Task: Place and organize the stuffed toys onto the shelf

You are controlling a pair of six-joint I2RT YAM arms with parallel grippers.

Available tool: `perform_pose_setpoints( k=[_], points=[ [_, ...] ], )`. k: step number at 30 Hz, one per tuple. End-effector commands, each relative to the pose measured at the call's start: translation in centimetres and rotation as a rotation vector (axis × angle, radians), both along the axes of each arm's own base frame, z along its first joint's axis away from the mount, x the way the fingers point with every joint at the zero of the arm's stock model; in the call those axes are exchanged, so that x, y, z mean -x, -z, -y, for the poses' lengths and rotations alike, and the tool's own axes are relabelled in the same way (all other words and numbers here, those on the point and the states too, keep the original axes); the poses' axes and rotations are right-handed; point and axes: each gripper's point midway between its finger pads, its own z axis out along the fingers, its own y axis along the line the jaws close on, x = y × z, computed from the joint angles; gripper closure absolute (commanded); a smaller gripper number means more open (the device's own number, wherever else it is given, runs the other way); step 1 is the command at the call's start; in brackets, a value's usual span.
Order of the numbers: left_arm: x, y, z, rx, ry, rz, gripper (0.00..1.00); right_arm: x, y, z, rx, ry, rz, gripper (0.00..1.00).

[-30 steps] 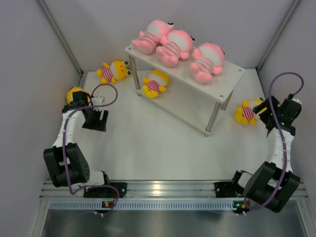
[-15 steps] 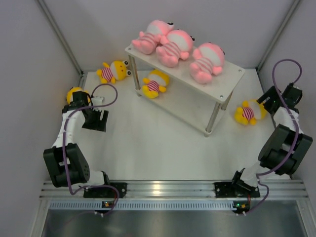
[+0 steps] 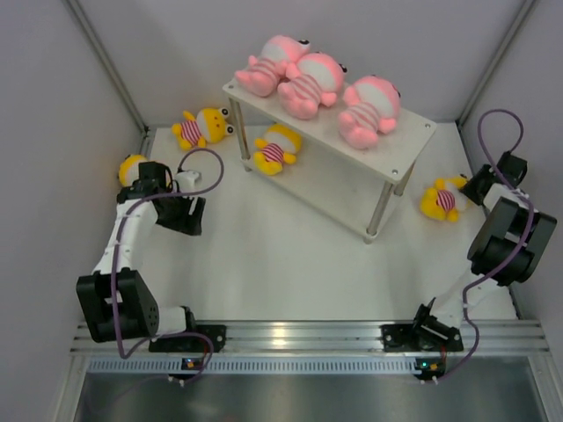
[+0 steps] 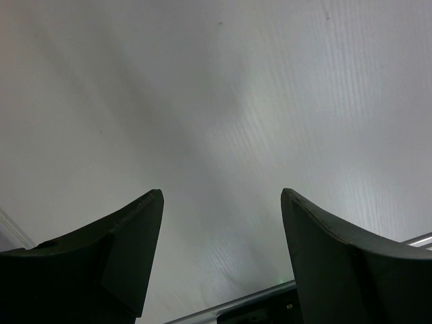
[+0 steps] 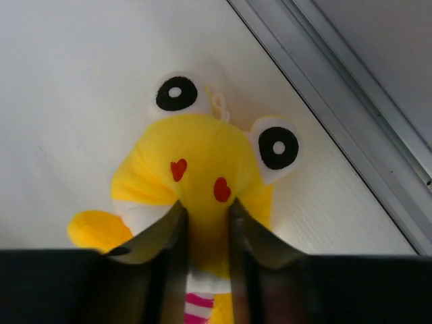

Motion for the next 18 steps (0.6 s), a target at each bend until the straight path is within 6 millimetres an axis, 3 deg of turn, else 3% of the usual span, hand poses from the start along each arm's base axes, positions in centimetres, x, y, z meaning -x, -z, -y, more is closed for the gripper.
perform_pose_setpoints(
  k=[1, 3, 5, 8, 12, 14, 15, 16, 17, 18],
  points=[
    [0.6, -1.7, 3.0, 0.047, 0.117, 0.043, 0.24, -1.2, -2.4, 1.4, 0.09, 0.026, 0.06, 0.83],
    [1.3, -1.9, 5.1, 0.064, 0.198, 0.045, 0.24, -1.1, -3.5, 1.7, 0.112, 0.034, 0.066, 1.0],
    [2.1, -2.6, 7.8, 0.084, 0.308, 0.049, 0.25, -0.9, -5.9, 1.8, 0.136, 0.042, 0.098, 1.0],
    [3.0, -4.3, 9.4, 0.102, 0.396, 0.063, 0.25, -0.2, -11.2, 2.0, 0.187, 0.074, 0.167, 1.0],
    [3.2, -6.0, 9.8, 0.06, 0.447, 0.087, 0.26, 1.3, -22.1, 1.8, 0.31, 0.134, 0.311, 1.0],
    [3.2, -6.9, 10.3, 0.054, 0.47, 0.106, 0.27, 3.1, -29.2, 1.1, 0.383, 0.169, 0.429, 1.0],
    [3.3, -7.2, 10.6, 0.059, 0.474, 0.109, 0.27, 4.4, -32.6, -0.2, 0.411, 0.169, 0.498, 1.0],
    [3.3, -7.4, 10.8, 0.063, 0.476, 0.113, 0.29, 5.3, -34.8, -0.8, 0.432, 0.178, 0.54, 1.0],
    [3.1, -8.1, 11.1, 0.066, 0.482, 0.131, 0.3, 6.6, -38.4, -1.0, 0.475, 0.218, 0.603, 1.0],
    [3.0, -8.4, 11.3, 0.072, 0.466, 0.135, 0.3, 7.8, -40.9, -2.6, 0.504, 0.204, 0.648, 1.0]
  ],
)
